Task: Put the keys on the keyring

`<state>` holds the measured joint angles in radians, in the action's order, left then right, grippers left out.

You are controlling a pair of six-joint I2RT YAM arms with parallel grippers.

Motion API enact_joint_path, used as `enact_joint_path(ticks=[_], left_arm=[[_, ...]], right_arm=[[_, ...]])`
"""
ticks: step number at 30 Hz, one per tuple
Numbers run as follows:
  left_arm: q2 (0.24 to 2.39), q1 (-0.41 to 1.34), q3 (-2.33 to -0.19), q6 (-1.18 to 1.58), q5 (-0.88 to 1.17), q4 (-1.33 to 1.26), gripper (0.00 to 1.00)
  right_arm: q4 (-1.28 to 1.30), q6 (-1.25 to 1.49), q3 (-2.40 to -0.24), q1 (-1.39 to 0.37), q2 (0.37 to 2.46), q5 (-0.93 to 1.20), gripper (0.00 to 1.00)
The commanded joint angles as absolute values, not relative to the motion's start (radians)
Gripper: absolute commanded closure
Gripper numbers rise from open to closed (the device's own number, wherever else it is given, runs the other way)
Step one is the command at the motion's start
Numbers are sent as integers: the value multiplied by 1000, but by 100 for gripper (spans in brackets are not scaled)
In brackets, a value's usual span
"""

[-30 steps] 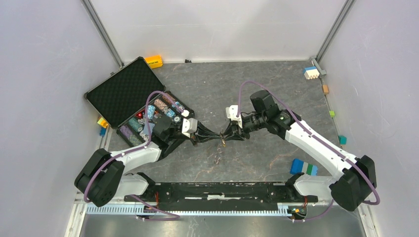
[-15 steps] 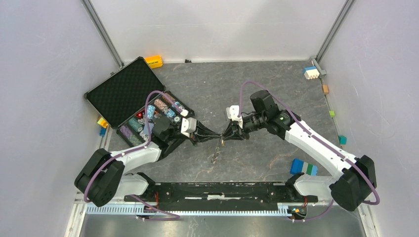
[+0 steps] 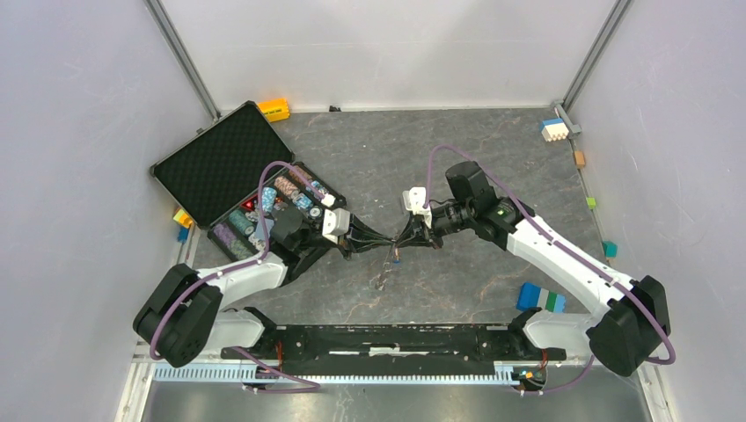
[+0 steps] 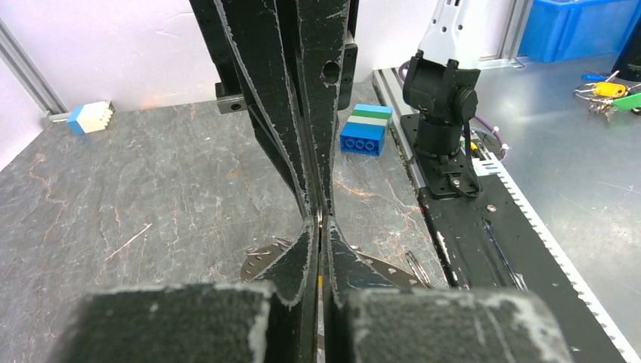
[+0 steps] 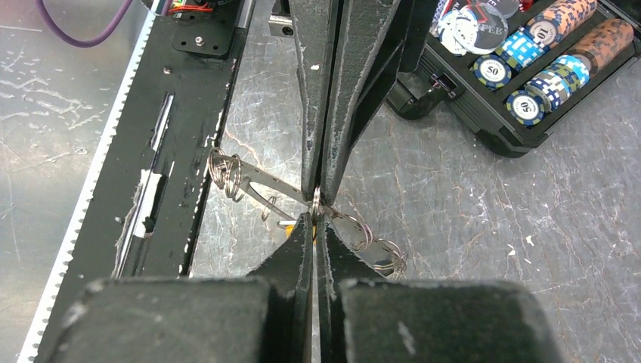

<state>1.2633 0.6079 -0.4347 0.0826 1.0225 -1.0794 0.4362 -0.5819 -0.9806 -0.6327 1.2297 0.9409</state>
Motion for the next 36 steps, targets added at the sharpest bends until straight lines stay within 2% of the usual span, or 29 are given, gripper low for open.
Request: enact_joint_path(ticks=[1,5,7,13,18,30,36], left_arm=[[1264,611,-439,102,1013,-1150,98],[1267,611,-445,60,1006,-1109,97],[1261,611,-455,28,1003,-1063,92],[1217,611,-511,-125,978,-806,67],[1200,611,-531,-212,945,-693,57],[1234,616,-542,-256,941,-685,54],[1260,622,-528,-234,957,-762,58]], right_arm=[[394,-568,-968,-629,1209,909,100],[422,-572,-992,-631,1197,853,100],[461,-581,-1018,-636,1208,814,100],[586,-618,-1093,-684,1245,678,100],[649,-626,-1142,-713,1272,594,100],[737,-605,-1261,-790,1355,458,100],[758,-600,-1292,-815,1386,435,100]])
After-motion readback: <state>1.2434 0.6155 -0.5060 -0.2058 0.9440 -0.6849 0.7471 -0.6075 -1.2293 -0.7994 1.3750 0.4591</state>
